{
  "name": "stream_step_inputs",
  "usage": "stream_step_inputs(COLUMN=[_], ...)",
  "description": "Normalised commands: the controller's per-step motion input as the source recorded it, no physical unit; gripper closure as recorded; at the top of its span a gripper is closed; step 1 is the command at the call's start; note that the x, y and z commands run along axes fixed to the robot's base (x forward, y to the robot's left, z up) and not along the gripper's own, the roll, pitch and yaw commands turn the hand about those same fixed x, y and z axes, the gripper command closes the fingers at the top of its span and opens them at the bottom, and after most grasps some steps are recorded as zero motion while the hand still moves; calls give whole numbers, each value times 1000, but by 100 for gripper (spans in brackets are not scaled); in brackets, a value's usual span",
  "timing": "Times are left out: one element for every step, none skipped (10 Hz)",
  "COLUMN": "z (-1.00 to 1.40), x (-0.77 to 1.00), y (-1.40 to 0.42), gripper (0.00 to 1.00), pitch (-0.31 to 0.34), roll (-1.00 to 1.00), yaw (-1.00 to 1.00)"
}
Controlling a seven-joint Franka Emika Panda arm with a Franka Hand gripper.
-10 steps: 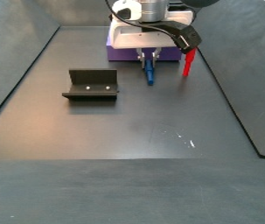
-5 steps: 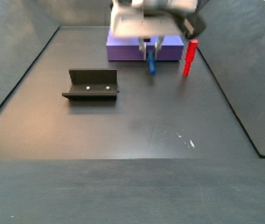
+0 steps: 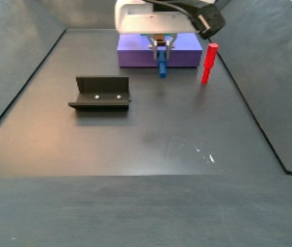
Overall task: Pick up the blue object. Move up. Place the blue object on the fixture. Regrasp the blue object. Move to above the board. Insert the blue object.
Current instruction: Place the blue object on the fixture.
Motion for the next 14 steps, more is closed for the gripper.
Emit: stream_step_inputs(z=[106,109,111,129,129,129,126,137,297,351,394,194,-51,0], x=[406,397,389,289,286,289,291,297,360,374,389,20,-40,0], y=[271,263,263,266,269,263,263,249,229,223,191,217,40,31], gripper=[100,100,100,100,100,100,100,100,100,100,100,100,100,100], pitch=[0,0,0,0,0,0,0,0,0,0,0,0,-40,0], roll=[-1000,-1000,-1000,-1000,-1000,-1000,-1000,-1000,-1000,-1000,-1000,-731,-23,-26], yaw=[0,0,0,-6,-9,-9,-9,-23,-89,-111,-157,-234,0,-69])
